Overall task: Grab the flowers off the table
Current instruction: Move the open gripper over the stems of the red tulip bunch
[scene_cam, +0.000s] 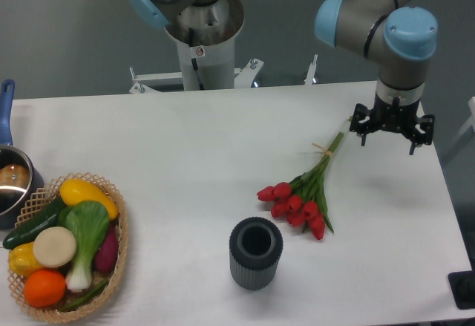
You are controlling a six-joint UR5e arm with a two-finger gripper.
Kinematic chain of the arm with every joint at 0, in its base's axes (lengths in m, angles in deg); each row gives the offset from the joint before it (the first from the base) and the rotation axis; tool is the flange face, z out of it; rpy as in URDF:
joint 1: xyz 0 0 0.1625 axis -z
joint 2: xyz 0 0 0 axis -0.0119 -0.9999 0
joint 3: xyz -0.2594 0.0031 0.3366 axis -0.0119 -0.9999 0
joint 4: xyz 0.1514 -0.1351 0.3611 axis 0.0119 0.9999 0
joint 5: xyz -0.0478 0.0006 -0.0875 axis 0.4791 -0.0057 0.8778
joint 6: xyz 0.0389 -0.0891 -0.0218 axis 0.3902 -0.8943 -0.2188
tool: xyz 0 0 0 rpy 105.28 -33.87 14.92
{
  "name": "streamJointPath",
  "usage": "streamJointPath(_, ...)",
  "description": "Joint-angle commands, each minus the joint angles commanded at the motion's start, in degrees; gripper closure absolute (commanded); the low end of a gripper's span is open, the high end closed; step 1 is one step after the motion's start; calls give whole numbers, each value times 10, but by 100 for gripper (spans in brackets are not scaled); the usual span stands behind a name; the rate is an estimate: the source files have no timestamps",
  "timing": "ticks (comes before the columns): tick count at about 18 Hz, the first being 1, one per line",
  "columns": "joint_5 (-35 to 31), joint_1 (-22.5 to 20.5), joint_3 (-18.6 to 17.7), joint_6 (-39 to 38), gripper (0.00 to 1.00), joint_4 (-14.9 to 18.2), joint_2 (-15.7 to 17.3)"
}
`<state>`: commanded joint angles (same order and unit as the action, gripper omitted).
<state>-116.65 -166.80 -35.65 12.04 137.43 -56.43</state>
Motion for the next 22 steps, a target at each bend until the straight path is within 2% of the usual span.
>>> streamJointPath(5, 3, 4, -2, -1, 0, -1, 0)
streamJointPath(6, 5, 7, -11, -2, 0, -4, 0)
streamJointPath(11, 11, 11, -90, -6, 0, -75, 18)
streamJointPath(14, 11, 13, -106, 4, 0, -76, 23)
streamJointPath(16, 11, 37, -112, 6, 0, -76, 23)
streamJointPath(20, 11, 82, -113, 0, 0, -77, -4)
streamJointPath(22, 11, 90, -116, -1, 0, -77, -10)
